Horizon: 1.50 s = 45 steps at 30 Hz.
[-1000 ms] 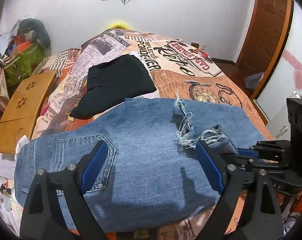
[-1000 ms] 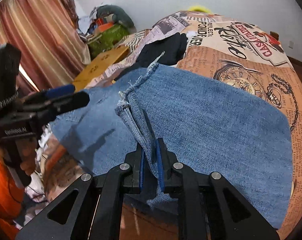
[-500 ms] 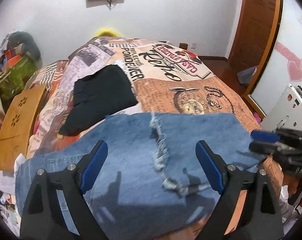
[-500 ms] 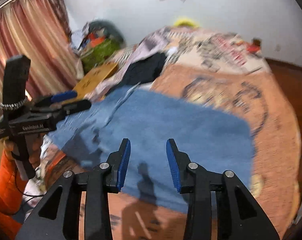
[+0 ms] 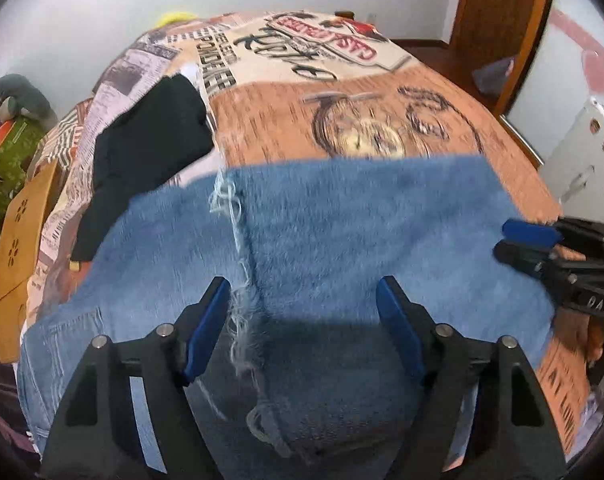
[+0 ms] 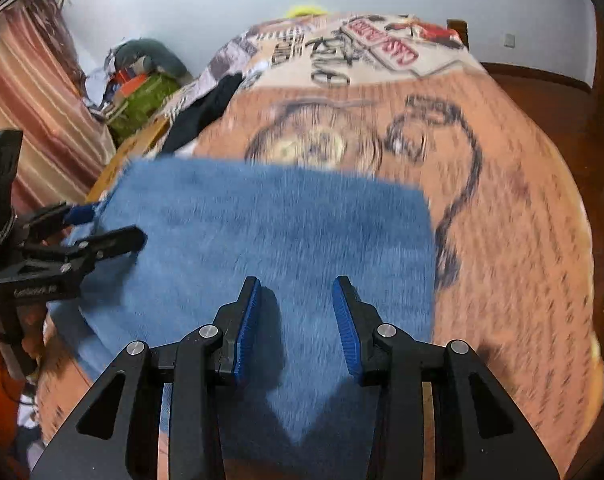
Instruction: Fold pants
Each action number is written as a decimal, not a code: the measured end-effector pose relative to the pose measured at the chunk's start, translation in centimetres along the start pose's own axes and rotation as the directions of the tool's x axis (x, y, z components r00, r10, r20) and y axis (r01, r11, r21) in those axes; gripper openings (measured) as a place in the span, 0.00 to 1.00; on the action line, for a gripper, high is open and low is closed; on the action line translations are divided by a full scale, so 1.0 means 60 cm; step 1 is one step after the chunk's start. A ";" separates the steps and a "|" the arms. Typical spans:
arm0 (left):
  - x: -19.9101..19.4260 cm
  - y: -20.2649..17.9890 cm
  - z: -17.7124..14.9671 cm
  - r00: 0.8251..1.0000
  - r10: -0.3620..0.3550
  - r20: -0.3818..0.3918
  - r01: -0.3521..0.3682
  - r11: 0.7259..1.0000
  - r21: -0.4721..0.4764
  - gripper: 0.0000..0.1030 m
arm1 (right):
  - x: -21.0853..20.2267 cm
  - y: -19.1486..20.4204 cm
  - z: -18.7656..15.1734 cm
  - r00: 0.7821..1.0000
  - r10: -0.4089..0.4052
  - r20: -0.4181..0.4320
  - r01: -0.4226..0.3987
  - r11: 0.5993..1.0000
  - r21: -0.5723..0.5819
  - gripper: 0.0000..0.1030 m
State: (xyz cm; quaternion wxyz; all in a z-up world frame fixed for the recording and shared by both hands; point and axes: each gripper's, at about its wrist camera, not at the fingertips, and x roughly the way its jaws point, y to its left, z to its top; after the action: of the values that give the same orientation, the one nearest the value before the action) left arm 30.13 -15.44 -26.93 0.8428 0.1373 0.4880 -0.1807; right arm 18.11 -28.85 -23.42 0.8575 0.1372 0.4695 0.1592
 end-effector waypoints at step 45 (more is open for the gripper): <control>-0.146 0.419 -0.410 0.991 0.010 0.136 0.104 0.582 -0.807 0.79 | 0.069 0.285 0.052 0.999 -0.031 -0.031 0.017 0.927 -0.375 0.43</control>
State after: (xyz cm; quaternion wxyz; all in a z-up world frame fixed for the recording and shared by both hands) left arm 18.15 18.64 -29.85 0.8362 -0.2872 0.4661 0.0315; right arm 20.36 -11.85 -18.35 0.8612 -0.0374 0.4476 0.2379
